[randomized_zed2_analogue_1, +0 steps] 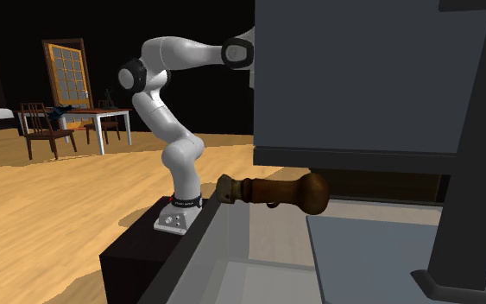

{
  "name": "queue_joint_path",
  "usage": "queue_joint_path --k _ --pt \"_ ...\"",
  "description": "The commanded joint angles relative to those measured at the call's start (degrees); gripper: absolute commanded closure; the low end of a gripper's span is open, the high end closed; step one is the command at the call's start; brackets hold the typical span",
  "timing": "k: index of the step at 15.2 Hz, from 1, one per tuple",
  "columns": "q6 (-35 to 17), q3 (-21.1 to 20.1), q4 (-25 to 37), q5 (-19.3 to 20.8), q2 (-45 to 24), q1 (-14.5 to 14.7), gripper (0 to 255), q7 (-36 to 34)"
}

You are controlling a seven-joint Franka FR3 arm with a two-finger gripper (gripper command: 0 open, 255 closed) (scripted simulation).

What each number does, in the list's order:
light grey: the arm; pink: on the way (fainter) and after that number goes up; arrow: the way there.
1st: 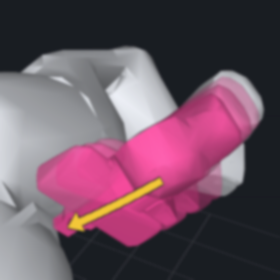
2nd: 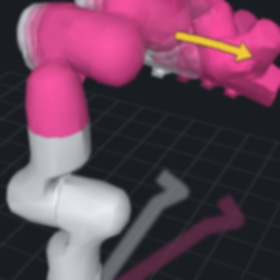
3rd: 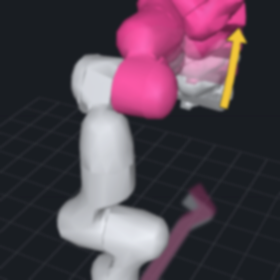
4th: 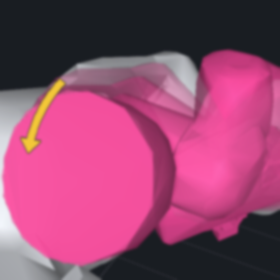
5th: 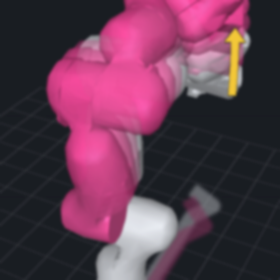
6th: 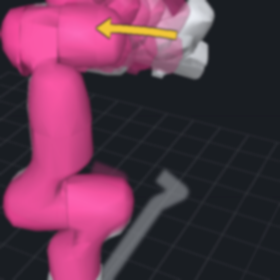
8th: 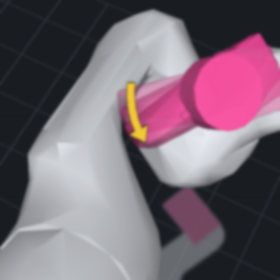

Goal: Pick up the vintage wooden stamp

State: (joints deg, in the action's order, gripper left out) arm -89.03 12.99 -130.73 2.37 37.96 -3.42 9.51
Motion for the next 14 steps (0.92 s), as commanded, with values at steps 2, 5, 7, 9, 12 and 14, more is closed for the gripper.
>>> queue_joint_path --k 2,5,7,9,12,14 --pt "-2.1 4.0 1.7 1.5 -3.1 -0.8 0 4.6" --pt "-4.2 8.0 3.8 2.3 -6.7 -1.2 0 9.0" --pt "-5.5 10.7 5.5 2.4 -9.5 -1.4 0 12.1" --pt "-6.8 13.4 7.5 2.2 -12.5 -1.5 0 15.2" --pt "-8.5 17.5 11.0 1.0 -17.6 -1.4 0 20.2" --pt "-9.4 20.2 13.8 -0.5 -21.4 -1.4 0 23.7"
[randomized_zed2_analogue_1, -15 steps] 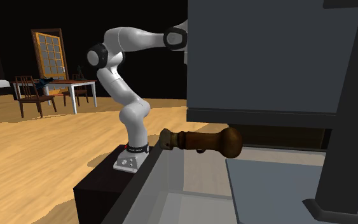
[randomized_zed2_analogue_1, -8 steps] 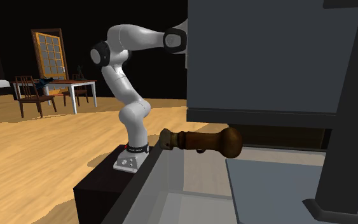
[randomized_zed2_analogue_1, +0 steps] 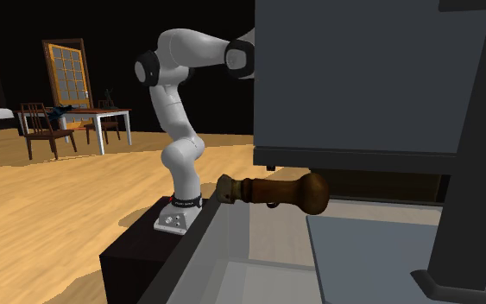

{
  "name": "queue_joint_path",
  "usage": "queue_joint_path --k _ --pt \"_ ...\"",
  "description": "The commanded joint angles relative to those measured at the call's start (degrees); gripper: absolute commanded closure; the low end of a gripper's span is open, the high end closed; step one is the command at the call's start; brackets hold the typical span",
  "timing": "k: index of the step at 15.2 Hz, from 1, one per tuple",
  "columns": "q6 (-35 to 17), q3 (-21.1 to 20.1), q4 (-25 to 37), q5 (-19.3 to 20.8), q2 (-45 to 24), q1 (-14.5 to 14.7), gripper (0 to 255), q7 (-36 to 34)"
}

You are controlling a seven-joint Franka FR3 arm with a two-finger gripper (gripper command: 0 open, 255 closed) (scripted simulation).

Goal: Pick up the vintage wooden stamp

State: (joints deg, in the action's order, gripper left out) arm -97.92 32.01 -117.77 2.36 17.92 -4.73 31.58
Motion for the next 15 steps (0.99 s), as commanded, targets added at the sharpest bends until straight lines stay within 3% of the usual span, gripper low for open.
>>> queue_joint_path --k 1,5,14,15 --pt "-0.9 2.5 2.3 -1.4 -3.4 -0.1 0 3.5" --pt "-1.6 6.7 7.6 -5.5 -10.7 -0.5 0 9.9" --pt "-7.3 7.0 2.5 -6.1 -11.6 -0.7 0 10.9" --pt "-7.3 7.0 2.5 -6.1 -11.6 -0.7 255 11.0"
